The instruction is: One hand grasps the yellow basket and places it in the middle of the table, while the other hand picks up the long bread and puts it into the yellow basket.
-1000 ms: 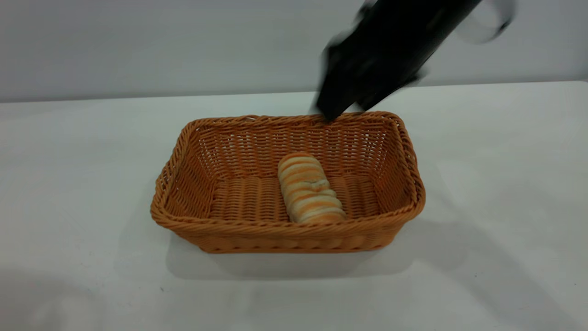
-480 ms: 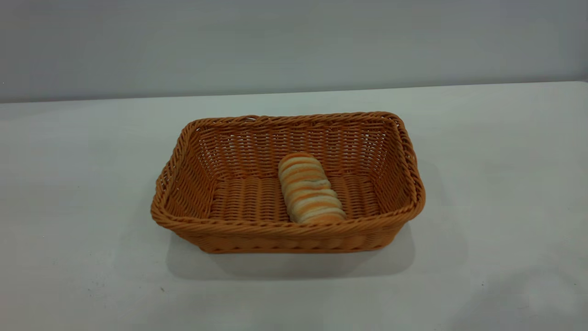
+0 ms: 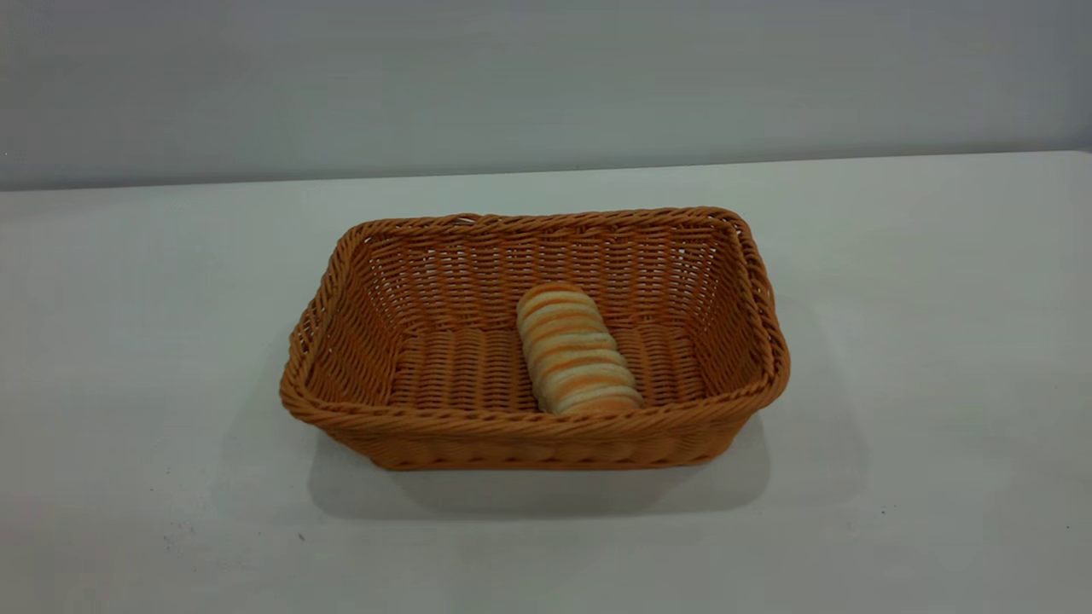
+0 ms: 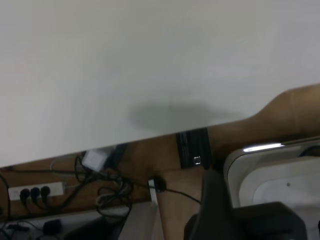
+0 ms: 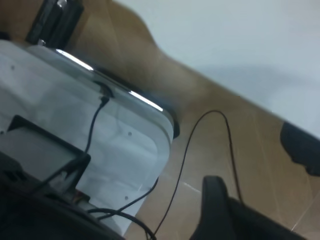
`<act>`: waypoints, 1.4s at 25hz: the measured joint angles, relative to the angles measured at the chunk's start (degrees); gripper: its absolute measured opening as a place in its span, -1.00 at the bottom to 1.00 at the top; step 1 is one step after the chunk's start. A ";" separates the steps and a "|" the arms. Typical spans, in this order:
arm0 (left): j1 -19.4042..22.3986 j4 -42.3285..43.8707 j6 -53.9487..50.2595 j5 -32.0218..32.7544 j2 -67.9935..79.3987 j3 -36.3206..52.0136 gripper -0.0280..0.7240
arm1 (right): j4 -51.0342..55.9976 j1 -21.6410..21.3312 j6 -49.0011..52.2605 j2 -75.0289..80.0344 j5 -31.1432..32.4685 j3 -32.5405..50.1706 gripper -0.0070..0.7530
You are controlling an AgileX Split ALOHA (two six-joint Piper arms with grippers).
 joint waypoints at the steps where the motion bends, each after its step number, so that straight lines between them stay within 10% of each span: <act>1: 0.00 0.00 0.00 -0.36 -0.42 0.78 0.62 | -0.06 0.00 0.20 -0.98 -0.63 0.70 0.49; 18: 0.00 -2.86 1.49 -1.72 -1.57 1.97 0.62 | -0.32 -0.22 0.74 -12.95 -1.33 1.19 0.49; 27: 10.45 -2.75 1.56 -1.66 -12.67 1.97 0.62 | 1.42 -19.91 0.74 -30.11 -0.84 1.19 0.49; 35: 13.31 -2.68 1.56 -0.89 -29.49 1.97 0.62 | 1.60 -22.37 0.74 -43.51 0.06 1.19 0.49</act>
